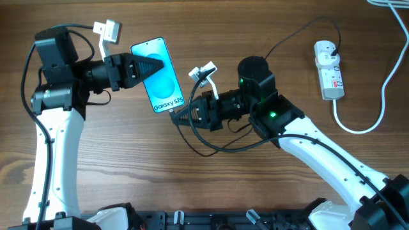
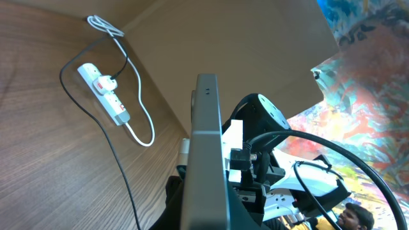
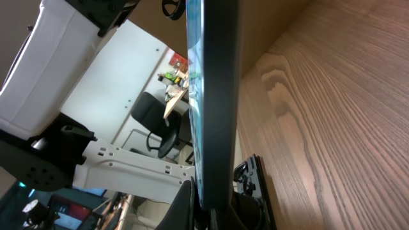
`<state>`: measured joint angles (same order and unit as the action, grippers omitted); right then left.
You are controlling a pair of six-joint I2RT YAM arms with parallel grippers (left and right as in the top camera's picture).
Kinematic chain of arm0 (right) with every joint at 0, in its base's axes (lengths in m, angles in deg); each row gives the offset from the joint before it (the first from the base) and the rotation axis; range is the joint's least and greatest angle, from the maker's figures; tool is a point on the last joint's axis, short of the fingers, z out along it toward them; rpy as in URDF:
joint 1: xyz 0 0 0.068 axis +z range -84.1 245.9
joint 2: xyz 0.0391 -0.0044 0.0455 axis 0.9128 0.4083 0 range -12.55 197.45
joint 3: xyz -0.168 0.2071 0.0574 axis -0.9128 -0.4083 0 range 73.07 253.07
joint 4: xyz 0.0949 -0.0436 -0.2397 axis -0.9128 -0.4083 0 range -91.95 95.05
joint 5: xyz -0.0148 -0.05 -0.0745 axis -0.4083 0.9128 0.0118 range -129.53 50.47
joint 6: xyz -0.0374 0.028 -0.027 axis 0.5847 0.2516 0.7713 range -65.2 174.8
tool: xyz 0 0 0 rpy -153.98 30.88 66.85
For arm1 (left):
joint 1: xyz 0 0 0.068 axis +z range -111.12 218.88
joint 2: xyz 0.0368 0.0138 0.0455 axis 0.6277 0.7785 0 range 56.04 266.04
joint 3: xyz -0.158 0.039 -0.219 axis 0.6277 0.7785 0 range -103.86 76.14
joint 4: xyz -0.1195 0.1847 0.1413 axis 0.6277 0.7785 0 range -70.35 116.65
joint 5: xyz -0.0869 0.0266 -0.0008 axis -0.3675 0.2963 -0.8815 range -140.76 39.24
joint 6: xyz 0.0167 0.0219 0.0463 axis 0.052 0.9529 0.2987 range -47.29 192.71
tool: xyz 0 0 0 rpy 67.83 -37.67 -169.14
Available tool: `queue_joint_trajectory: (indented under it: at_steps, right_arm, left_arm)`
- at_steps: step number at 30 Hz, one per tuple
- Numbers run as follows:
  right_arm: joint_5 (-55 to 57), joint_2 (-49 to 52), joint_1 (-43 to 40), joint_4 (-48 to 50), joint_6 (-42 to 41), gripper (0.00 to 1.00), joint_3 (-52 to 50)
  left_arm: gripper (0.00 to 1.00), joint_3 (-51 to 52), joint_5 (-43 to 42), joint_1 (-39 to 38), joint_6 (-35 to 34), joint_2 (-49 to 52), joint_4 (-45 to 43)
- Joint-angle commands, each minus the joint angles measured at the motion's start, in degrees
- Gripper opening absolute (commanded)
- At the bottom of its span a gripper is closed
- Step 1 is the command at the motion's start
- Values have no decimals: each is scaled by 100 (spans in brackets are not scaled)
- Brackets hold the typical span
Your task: Plug charger to phone and switch on socket
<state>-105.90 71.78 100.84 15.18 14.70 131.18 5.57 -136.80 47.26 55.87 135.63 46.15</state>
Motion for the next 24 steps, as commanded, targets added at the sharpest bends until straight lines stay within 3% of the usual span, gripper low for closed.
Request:
queue_joint_trajectory:
  at_steps: [1, 15, 22, 24]
  right_arm:
    - [122, 66, -9, 15, -61, 4, 33]
    - [789, 66, -59, 778, -380, 4, 33]
    - [745, 66, -328, 1266, -599, 4, 42]
    - [645, 66, -426, 1342, -645, 4, 46]
  left_arm:
    - [4, -92, -203, 0, -13, -105, -7]
    - [4, -92, -433, -22, 15, -105, 153]
    - [4, -92, -435, -577, 337, -105, 332]
    - [4, -92, -433, -577, 1078, -116, 1086]
